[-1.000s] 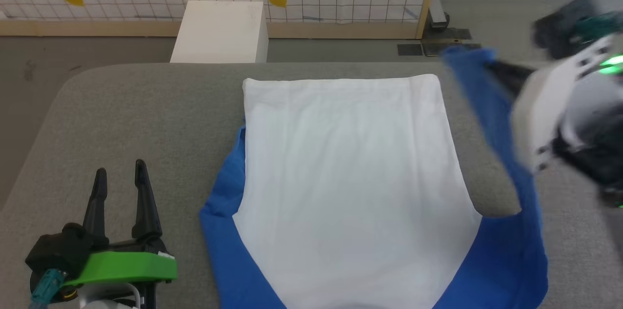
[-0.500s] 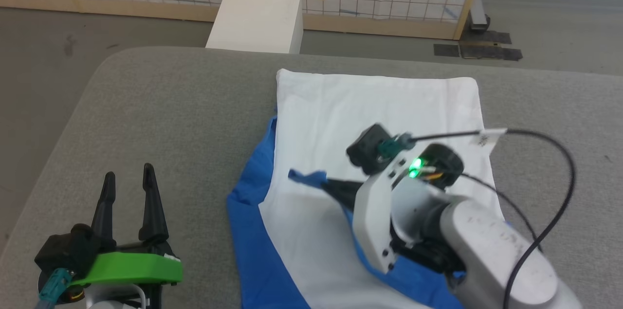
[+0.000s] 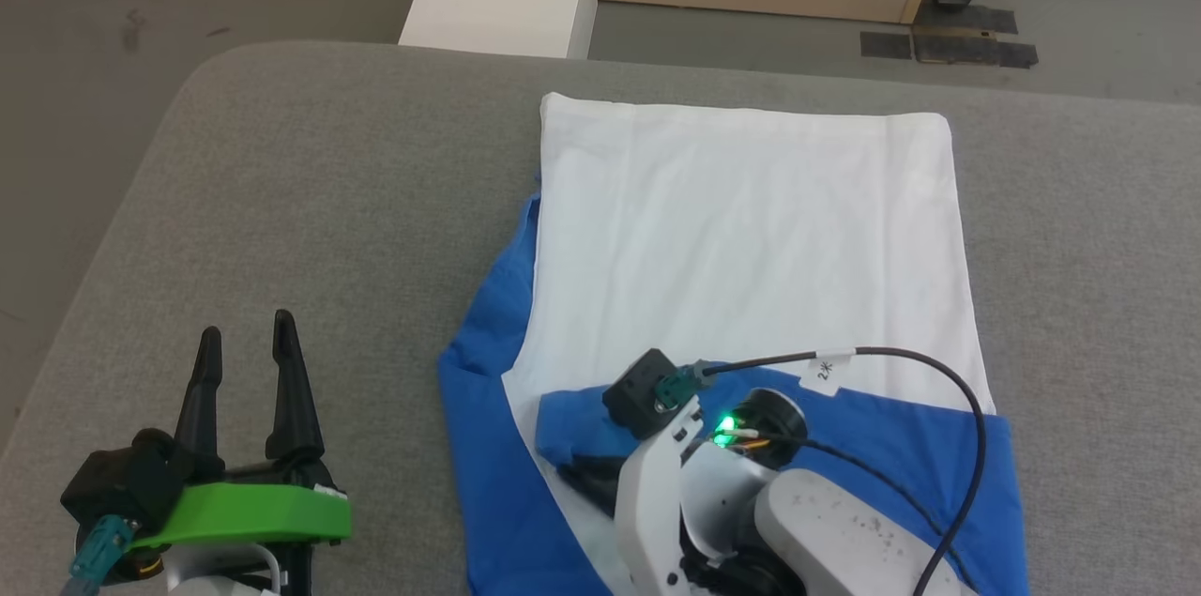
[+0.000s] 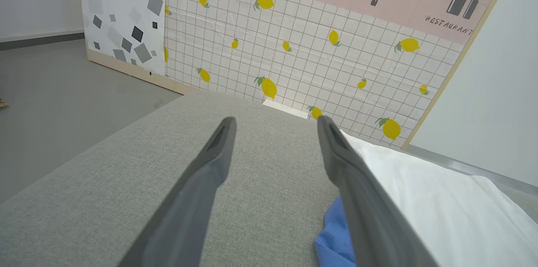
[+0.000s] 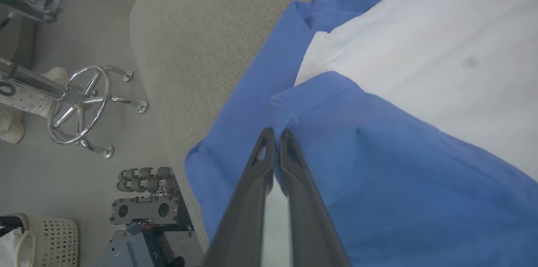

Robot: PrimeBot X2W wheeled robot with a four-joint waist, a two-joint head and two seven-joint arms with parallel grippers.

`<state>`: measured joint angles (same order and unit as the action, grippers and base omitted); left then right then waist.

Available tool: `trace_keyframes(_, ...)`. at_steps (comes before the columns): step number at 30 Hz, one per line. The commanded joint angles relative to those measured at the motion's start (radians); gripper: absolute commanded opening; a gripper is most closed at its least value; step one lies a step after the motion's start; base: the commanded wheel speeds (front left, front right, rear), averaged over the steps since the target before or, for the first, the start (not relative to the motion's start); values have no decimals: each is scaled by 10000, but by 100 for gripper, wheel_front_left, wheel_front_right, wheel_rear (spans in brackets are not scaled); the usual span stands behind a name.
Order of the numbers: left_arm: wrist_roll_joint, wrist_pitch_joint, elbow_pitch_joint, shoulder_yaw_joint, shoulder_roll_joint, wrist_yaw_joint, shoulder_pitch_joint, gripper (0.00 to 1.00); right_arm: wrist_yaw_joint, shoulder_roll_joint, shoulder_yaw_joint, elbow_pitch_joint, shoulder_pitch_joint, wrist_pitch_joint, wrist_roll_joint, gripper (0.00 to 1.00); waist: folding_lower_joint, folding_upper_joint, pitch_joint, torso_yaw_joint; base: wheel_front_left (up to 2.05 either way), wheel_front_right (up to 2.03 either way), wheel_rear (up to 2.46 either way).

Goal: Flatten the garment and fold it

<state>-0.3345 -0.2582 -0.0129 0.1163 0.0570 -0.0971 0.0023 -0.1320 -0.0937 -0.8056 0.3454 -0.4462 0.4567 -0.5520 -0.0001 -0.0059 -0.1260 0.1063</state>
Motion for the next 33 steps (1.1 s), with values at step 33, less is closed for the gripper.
trace_keyframes(33,-100,805,734,-435,16,118,-378,100,13,-204,10456,-3828,2702,-2442,1329,100,1,59,624,-1604,0,0,0)
